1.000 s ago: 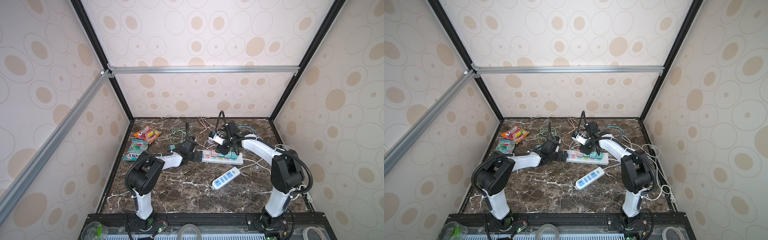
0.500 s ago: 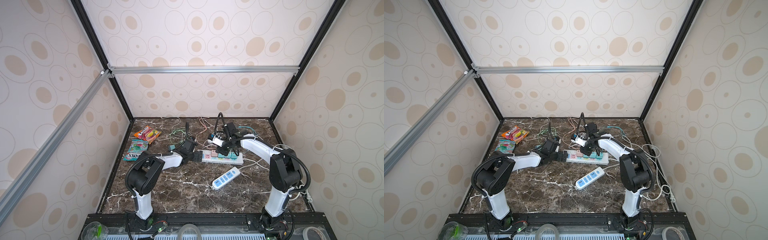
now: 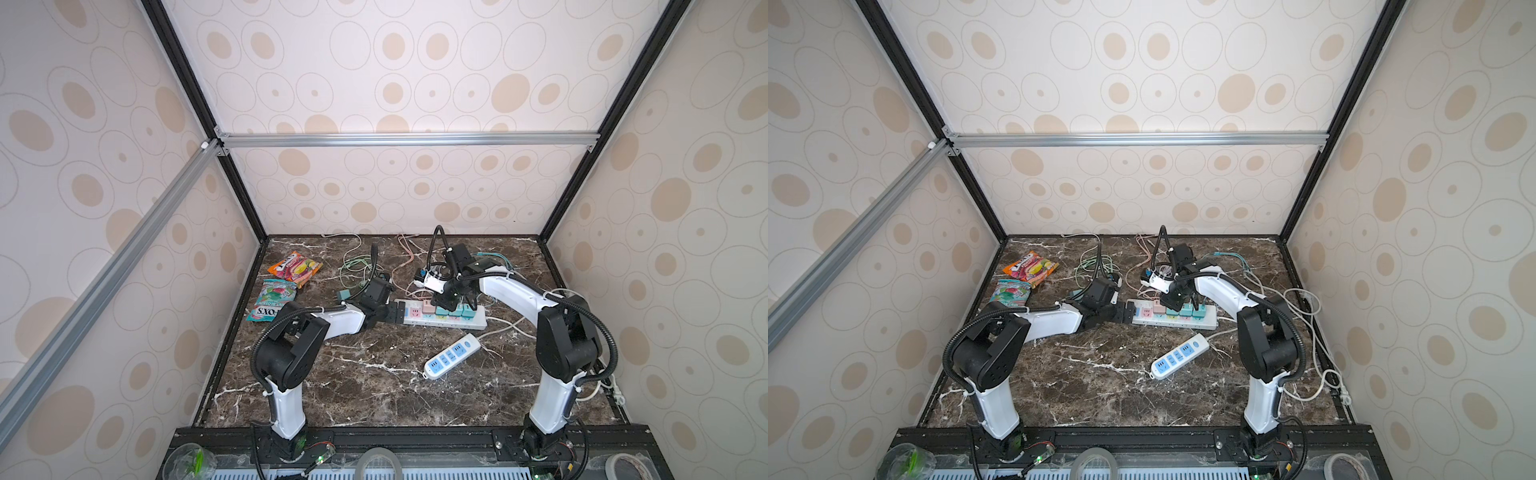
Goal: Insert the plug
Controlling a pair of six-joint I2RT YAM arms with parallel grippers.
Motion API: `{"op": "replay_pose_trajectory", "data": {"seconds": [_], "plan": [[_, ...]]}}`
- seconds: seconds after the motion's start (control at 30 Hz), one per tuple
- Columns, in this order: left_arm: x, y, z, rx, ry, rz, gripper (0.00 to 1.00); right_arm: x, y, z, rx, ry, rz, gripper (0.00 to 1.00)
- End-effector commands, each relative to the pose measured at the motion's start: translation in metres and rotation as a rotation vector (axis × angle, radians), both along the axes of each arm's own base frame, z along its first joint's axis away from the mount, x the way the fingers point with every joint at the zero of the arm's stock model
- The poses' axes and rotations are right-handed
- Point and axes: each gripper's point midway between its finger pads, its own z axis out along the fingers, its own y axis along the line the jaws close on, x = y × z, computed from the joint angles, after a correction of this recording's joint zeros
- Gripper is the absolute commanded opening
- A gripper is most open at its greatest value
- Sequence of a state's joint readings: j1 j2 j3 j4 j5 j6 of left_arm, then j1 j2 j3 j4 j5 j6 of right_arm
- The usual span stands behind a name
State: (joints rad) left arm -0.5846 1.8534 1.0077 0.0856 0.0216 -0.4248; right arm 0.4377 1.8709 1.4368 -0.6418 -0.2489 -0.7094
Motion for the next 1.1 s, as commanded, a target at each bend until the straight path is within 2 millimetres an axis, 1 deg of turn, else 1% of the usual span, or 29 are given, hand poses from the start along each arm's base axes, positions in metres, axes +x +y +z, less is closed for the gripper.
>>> {"op": "replay_pose_trajectory", "data": {"seconds": [0.0, 0.03, 0.07, 0.13, 0.2, 0.27, 0.3, 0.37, 0.43, 0.47, 0.5, 0.53, 0.57, 0.6, 0.67, 0.73, 0.8, 0.87, 0.93, 1.0, 1.07], "plan": [[-0.021, 0.011, -0.039, 0.105, 0.108, -0.026, 0.98, -0.049, -0.045, -0.081, -0.270, 0.227, 0.033, 0.06], [-0.021, 0.011, -0.039, 0.105, 0.109, -0.025, 0.98, -0.047, -0.045, -0.079, -0.263, 0.214, 0.023, 0.07], [-0.021, 0.011, -0.040, 0.104, 0.109, -0.024, 0.98, -0.043, -0.041, -0.073, -0.236, 0.196, 0.011, 0.09], [-0.021, 0.011, -0.040, 0.105, 0.111, -0.022, 0.98, -0.034, -0.025, -0.049, -0.130, 0.149, -0.017, 0.15], [-0.021, 0.011, -0.042, 0.107, 0.114, -0.021, 0.98, -0.024, -0.010, -0.021, -0.028, 0.086, -0.035, 0.26], [-0.022, 0.012, -0.043, 0.108, 0.118, -0.020, 0.98, -0.017, 0.001, 0.008, 0.058, 0.028, -0.037, 0.41], [-0.021, 0.012, -0.043, 0.107, 0.118, -0.018, 0.98, -0.017, 0.005, 0.022, 0.098, 0.005, -0.034, 0.47], [-0.022, 0.012, -0.043, 0.108, 0.120, -0.017, 0.98, -0.022, 0.010, 0.041, 0.150, -0.019, -0.027, 0.56], [-0.023, 0.013, -0.044, 0.109, 0.120, -0.014, 0.98, -0.031, 0.007, 0.051, 0.179, -0.030, -0.034, 0.61], [-0.023, 0.014, -0.044, 0.109, 0.120, -0.013, 0.98, -0.034, 0.005, 0.053, 0.186, -0.035, -0.051, 0.63], [-0.024, 0.014, -0.044, 0.109, 0.123, -0.010, 0.98, -0.038, 0.001, 0.056, 0.190, -0.044, -0.078, 0.70], [-0.024, 0.014, -0.045, 0.110, 0.124, -0.010, 0.98, -0.039, -0.005, 0.058, 0.191, -0.056, -0.126, 0.74], [-0.024, 0.015, -0.044, 0.109, 0.124, -0.007, 0.98, -0.037, -0.012, 0.060, 0.192, -0.075, -0.191, 0.76], [-0.024, 0.015, -0.045, 0.110, 0.127, -0.007, 0.98, -0.033, -0.021, 0.063, 0.194, -0.097, -0.295, 0.78], [-0.024, 0.015, -0.045, 0.110, 0.131, -0.007, 0.98, -0.034, -0.039, 0.067, 0.221, -0.084, -0.478, 0.77], [-0.025, 0.014, -0.046, 0.109, 0.133, -0.004, 0.98, -0.039, -0.060, 0.062, 0.241, -0.050, -0.656, 0.70], [-0.024, 0.015, -0.046, 0.109, 0.136, -0.001, 0.98, -0.047, -0.077, 0.055, 0.248, -0.035, -0.777, 0.62], [-0.026, 0.015, -0.047, 0.110, 0.141, 0.000, 0.98, -0.055, -0.087, 0.047, 0.301, -0.030, -0.868, 0.55], [-0.025, 0.016, -0.047, 0.112, 0.142, 0.003, 0.98, -0.060, -0.094, 0.037, 0.359, -0.039, -0.936, 0.45], [-0.026, 0.017, -0.047, 0.116, 0.144, 0.006, 0.98, -0.063, -0.104, 0.027, 0.389, -0.037, -1.021, 0.38], [-0.026, 0.017, -0.048, 0.115, 0.145, 0.008, 0.98, -0.067, -0.111, 0.014, 0.402, -0.008, -1.087, 0.30]]}}
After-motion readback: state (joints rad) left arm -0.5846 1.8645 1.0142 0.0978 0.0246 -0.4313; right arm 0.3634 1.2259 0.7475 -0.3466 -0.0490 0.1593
